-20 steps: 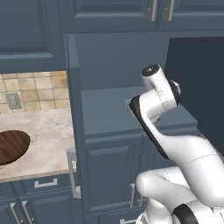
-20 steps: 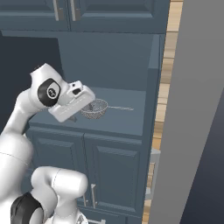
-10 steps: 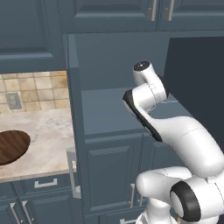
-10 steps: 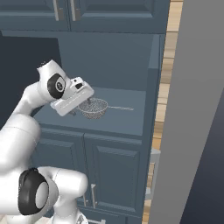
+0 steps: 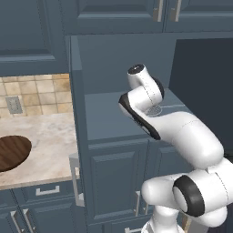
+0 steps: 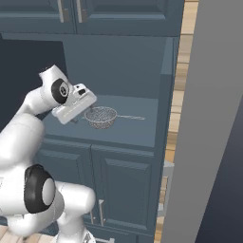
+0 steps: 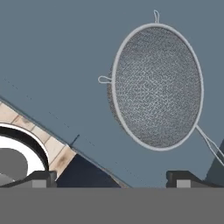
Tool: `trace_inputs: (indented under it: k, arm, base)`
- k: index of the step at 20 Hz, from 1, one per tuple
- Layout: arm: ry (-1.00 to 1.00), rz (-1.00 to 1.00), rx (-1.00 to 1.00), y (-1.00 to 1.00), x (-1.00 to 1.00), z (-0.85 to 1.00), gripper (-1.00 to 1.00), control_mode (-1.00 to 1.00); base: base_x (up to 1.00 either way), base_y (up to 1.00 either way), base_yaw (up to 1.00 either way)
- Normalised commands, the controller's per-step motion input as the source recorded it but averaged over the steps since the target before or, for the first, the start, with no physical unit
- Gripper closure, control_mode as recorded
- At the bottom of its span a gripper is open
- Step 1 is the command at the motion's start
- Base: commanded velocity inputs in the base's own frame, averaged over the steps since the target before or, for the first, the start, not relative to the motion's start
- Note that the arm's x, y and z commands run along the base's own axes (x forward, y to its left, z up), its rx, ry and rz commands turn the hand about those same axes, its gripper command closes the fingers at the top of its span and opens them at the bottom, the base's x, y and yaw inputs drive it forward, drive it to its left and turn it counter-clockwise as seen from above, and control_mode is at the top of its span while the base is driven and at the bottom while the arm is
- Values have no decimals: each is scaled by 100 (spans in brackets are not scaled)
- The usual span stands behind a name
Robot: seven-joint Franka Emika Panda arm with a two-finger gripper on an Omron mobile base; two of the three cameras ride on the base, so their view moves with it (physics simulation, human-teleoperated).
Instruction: Open the cabinet and setup a tea strainer by placing it in the bowl upright.
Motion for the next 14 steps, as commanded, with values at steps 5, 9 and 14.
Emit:
trace_inputs:
  k: [5, 9, 14]
  arm:
    - [2, 10, 0, 6, 33, -37, -100, -100]
    - [0, 16, 3, 6, 29, -14, -100, -100]
    - [2, 14, 3, 0, 32, -3, -100, -100]
  base:
    - [0, 0, 0]
    - [0, 0, 0]
    - [0, 0, 0]
